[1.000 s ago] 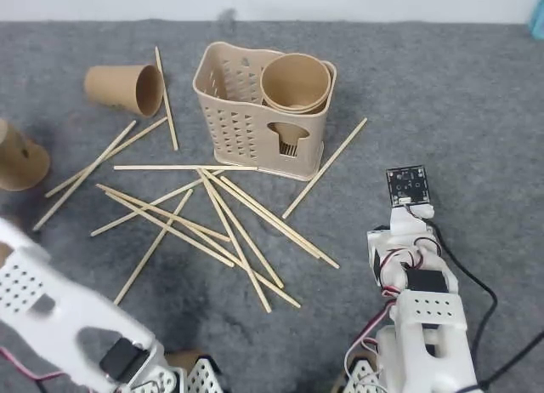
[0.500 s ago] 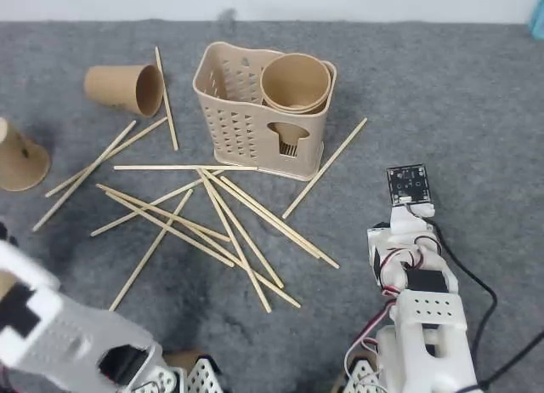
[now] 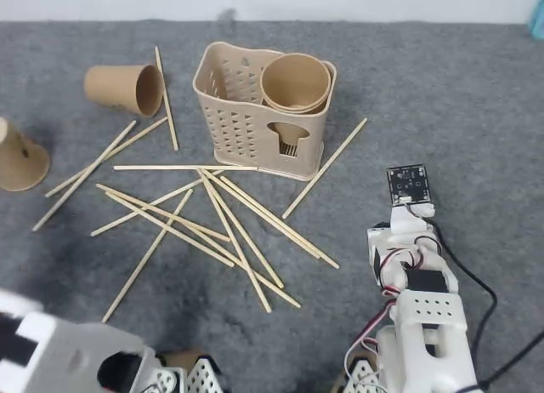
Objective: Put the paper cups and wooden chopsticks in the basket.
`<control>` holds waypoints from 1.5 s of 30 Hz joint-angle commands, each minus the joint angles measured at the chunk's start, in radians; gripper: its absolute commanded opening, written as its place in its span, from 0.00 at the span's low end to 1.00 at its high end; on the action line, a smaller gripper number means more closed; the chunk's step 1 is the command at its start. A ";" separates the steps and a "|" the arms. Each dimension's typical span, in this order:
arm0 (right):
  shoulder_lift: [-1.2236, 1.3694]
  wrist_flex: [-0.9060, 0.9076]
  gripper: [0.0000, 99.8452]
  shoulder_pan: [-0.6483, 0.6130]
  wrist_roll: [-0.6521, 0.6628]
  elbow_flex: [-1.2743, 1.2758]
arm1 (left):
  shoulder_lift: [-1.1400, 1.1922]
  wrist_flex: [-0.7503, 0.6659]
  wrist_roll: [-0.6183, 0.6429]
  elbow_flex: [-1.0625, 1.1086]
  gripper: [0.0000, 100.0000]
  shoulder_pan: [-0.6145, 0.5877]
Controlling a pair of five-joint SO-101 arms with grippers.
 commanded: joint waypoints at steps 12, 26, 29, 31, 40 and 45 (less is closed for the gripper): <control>-0.018 -0.018 0.01 -0.002 0.017 -0.005 | -0.077 0.038 -0.011 0.004 0.02 -0.015; -0.018 -0.016 0.01 -0.004 0.017 -0.005 | -0.583 0.034 -0.011 0.076 0.02 -0.049; -0.018 -0.015 0.01 -0.004 0.017 -0.005 | -0.661 0.029 -0.014 0.182 0.02 -0.040; -0.018 -0.015 0.01 -0.004 0.017 -0.005 | -0.717 -0.005 -0.012 0.254 0.04 -0.028; -0.018 -0.015 0.01 0.002 0.017 -0.005 | -0.993 -0.244 -0.008 0.647 0.08 0.003; -0.018 -0.015 0.01 0.002 0.017 -0.003 | -1.008 -0.385 0.040 0.817 0.08 0.002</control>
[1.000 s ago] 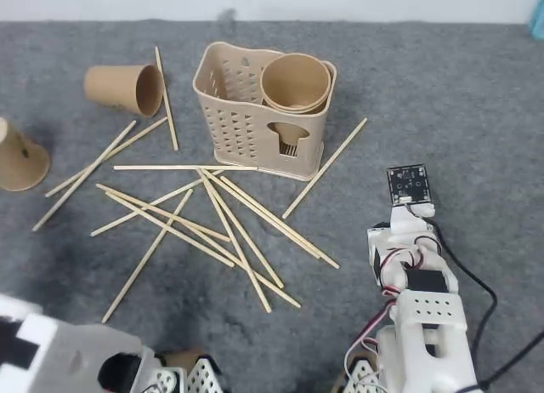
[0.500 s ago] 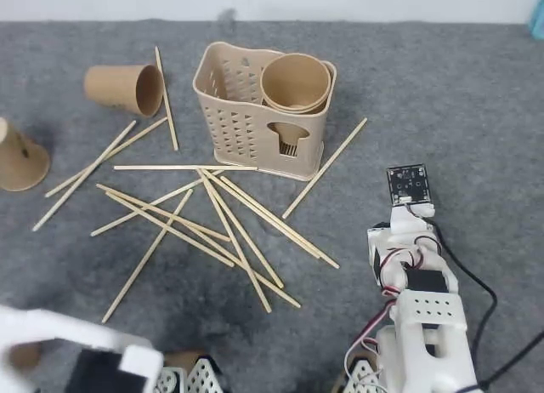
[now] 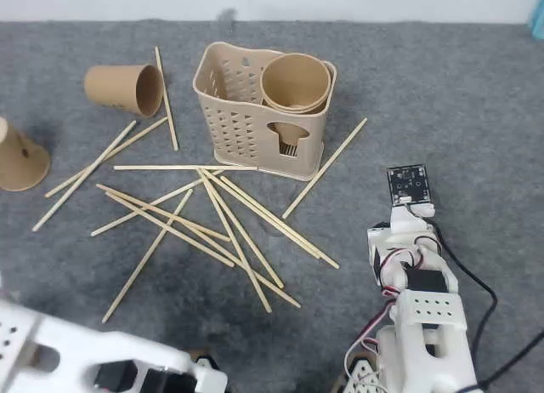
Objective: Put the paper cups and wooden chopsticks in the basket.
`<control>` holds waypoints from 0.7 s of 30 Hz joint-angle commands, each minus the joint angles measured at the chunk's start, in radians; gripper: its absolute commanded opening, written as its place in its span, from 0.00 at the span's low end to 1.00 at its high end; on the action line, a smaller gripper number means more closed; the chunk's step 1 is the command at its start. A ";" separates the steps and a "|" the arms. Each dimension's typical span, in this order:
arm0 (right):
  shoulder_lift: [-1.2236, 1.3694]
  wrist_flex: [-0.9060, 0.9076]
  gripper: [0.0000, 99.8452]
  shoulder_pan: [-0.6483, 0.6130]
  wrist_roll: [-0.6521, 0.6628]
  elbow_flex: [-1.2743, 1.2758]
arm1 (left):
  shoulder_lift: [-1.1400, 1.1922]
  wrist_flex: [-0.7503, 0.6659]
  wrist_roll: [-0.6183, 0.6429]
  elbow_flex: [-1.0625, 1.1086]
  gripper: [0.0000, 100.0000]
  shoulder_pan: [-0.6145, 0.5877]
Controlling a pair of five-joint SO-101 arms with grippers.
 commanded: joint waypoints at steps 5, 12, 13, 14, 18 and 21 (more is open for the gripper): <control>-0.027 -0.021 0.01 -0.004 0.017 0.015 | 0.003 -0.114 0.028 0.097 0.08 0.011; -0.027 -0.019 0.01 -0.004 0.017 0.017 | 0.126 -0.189 0.029 0.104 0.08 0.015; -0.027 -0.019 0.01 -0.004 0.017 0.017 | 0.153 -0.206 0.029 0.104 0.08 0.015; -0.027 -0.019 0.01 -0.004 0.017 0.017 | 0.181 -0.221 0.029 0.101 0.08 0.015; -0.027 -0.019 0.01 -0.004 0.017 0.018 | 0.281 -0.259 0.029 0.093 0.08 0.015; -0.027 -0.021 0.01 -0.004 0.017 0.020 | 0.318 -0.287 0.029 0.093 0.07 0.015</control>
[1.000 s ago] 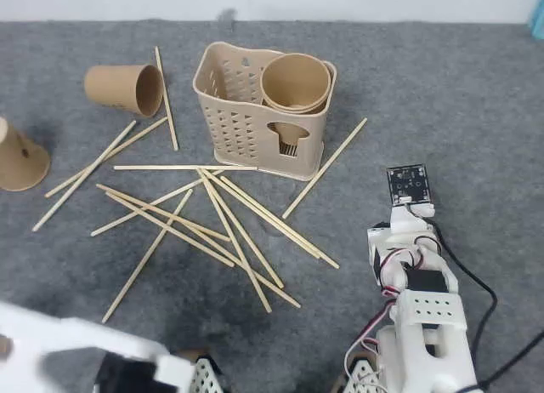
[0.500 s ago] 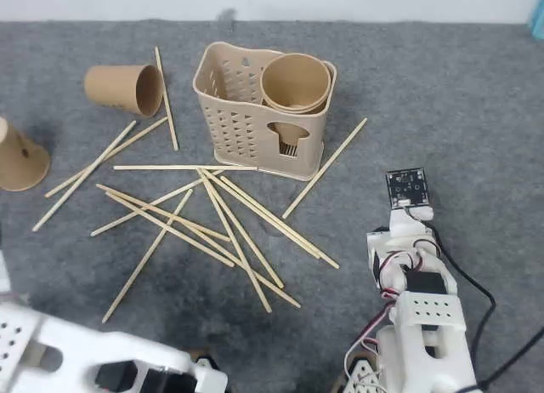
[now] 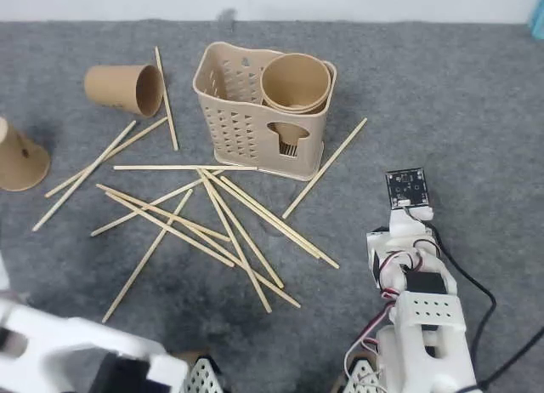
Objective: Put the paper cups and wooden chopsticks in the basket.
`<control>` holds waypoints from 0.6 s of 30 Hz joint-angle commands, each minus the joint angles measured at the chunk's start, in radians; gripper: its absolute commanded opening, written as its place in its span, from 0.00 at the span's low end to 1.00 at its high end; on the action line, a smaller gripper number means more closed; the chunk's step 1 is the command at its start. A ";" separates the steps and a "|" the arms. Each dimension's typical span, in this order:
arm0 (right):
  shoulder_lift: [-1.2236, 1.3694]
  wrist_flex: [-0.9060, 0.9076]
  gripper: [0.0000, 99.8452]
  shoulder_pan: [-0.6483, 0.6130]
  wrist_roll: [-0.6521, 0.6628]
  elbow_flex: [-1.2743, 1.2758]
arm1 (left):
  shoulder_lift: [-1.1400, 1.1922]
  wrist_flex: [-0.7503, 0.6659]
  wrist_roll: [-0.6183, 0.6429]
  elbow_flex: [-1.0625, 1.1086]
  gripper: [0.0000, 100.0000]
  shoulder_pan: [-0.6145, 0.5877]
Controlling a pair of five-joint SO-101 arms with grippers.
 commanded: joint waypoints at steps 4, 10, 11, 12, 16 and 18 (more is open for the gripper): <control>-0.027 -0.021 0.01 -0.004 0.017 -0.005 | 0.009 -0.046 0.017 -0.035 0.01 0.015; -0.027 -0.021 0.01 -0.004 0.017 -0.005 | -0.032 -0.043 0.141 -0.133 0.01 0.028; -0.027 -0.021 0.01 -0.004 0.017 -0.005 | -0.041 -0.029 0.157 -0.154 0.01 0.040; -0.027 -0.019 0.01 -0.004 0.017 -0.005 | -0.051 -0.003 0.163 -0.179 0.01 0.051; -0.027 -0.019 0.01 -0.004 0.017 -0.005 | -0.077 0.176 0.166 -0.302 0.01 0.114; -0.027 -0.019 0.01 -0.004 0.017 -0.005 | -0.083 0.270 0.187 -0.366 0.01 0.160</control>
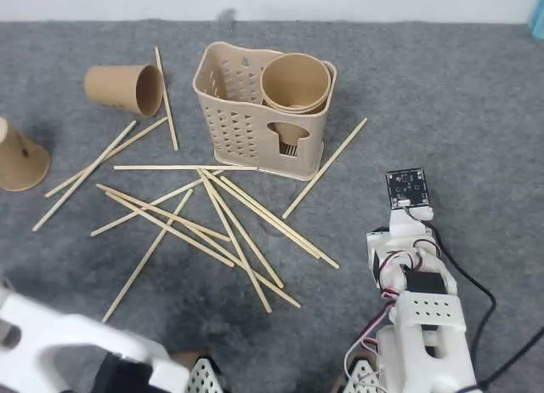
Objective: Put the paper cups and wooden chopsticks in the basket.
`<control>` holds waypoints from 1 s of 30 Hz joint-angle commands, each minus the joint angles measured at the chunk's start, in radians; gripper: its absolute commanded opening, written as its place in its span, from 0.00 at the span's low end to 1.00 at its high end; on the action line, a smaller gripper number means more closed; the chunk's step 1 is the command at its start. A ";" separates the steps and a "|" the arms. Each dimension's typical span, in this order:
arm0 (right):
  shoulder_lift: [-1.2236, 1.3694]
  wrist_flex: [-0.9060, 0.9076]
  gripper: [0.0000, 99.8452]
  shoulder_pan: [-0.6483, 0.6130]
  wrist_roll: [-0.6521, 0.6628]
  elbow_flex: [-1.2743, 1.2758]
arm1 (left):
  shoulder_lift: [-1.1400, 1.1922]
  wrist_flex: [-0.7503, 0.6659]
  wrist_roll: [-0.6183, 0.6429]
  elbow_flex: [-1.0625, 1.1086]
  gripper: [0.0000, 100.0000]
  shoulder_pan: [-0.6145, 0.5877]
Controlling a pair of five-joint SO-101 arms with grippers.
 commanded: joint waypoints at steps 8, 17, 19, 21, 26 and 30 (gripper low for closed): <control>-0.027 -0.021 0.01 -0.004 0.017 -0.003 | -0.044 0.330 0.273 -0.352 0.01 0.292; -0.027 -0.022 0.01 0.002 0.017 -0.003 | -0.035 0.433 0.669 -0.759 0.01 0.706; -0.027 -0.024 0.01 0.002 0.017 -0.005 | -0.035 0.431 0.733 -0.825 0.01 0.819; -0.027 -0.024 0.01 0.002 0.017 -0.005 | -0.034 0.413 0.802 -0.885 0.01 0.921; -0.027 -0.024 0.01 0.002 0.017 -0.006 | 0.032 0.324 0.918 -1.024 0.01 1.140; -0.027 -0.024 0.01 0.002 0.017 -0.008 | 0.244 0.324 0.991 -1.221 0.01 1.281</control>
